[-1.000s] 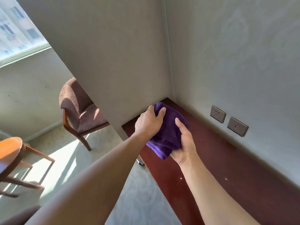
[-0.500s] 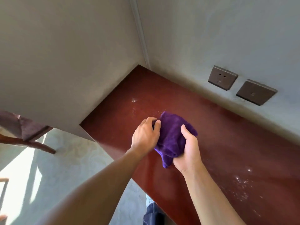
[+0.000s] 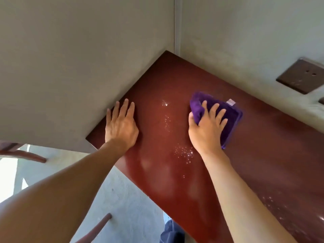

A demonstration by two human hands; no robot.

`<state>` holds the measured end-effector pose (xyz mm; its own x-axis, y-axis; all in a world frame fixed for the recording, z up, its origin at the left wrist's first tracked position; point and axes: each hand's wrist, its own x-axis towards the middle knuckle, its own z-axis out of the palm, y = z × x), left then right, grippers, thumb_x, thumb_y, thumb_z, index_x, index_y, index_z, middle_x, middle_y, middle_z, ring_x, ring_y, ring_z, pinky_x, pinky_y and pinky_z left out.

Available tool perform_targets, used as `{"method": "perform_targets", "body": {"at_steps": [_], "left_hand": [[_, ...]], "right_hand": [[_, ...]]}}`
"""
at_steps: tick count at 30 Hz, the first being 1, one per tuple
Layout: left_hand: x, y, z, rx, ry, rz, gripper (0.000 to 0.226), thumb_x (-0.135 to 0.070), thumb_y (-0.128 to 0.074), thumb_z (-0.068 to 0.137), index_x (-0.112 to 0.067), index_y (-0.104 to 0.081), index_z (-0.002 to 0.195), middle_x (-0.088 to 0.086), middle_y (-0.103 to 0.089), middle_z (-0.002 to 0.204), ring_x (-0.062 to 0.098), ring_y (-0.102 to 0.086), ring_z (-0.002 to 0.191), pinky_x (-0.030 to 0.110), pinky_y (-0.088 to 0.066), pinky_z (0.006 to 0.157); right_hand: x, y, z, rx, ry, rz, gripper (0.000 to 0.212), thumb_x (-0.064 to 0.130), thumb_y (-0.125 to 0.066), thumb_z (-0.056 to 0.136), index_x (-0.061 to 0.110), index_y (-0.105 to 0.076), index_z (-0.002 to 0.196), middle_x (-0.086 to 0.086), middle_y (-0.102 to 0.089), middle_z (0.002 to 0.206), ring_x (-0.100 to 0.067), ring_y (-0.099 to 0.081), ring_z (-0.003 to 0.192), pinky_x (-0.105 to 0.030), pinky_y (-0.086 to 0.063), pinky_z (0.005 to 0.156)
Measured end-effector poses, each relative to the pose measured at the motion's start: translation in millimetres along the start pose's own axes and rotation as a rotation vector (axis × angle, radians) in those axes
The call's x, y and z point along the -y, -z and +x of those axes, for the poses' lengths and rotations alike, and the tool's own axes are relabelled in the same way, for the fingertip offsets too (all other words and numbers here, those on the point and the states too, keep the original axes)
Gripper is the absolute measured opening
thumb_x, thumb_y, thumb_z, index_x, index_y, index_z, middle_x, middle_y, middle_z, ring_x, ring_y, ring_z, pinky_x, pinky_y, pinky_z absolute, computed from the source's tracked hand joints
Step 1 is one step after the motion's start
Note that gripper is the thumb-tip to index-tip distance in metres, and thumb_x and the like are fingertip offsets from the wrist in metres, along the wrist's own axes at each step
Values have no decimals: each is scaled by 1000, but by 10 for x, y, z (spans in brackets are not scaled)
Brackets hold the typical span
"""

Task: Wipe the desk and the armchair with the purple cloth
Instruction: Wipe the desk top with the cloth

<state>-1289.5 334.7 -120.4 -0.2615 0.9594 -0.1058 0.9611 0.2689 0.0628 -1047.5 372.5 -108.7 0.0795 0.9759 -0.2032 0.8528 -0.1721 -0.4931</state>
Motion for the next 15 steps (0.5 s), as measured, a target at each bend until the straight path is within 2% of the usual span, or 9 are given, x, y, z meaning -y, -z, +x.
{"method": "perform_targets", "body": {"at_steps": [1, 3, 8, 15], "left_hand": [[58, -34, 2, 24, -12, 6, 60, -17, -38, 102, -17, -22, 160, 4, -16, 168, 30, -10, 155, 52, -12, 125], [101, -90, -13, 23, -27, -5, 58, -19, -34, 104, -19, -20, 160, 3, -15, 169, 30, -10, 155, 50, -14, 125], [150, -167, -26, -34, -42, -7, 57, -23, -32, 104, -22, -21, 160, 0, -18, 168, 29, -14, 154, 49, -17, 124], [196, -192, -17, -56, -69, -19, 58, -27, -32, 103, -24, -23, 160, 0, -21, 167, 28, -17, 154, 48, -20, 124]], "right_hand": [[59, -160, -35, 13, 11, -136, 69, 49, -35, 104, 19, -13, 162, -23, -1, 169, -44, 7, 154, -58, 5, 123], [191, -384, -48, -19, 30, -248, 73, 54, -31, 102, 20, -11, 163, -23, 3, 168, -43, 10, 154, -58, 6, 123], [592, -623, 188, -12, 171, -321, 72, 57, -25, 100, 24, -12, 163, -21, -1, 169, -44, 6, 154, -60, 3, 123], [1073, -868, 549, 94, 276, -348, 73, 62, -26, 99, 34, -1, 162, -14, 12, 169, -41, 17, 153, -57, 11, 122]]}}
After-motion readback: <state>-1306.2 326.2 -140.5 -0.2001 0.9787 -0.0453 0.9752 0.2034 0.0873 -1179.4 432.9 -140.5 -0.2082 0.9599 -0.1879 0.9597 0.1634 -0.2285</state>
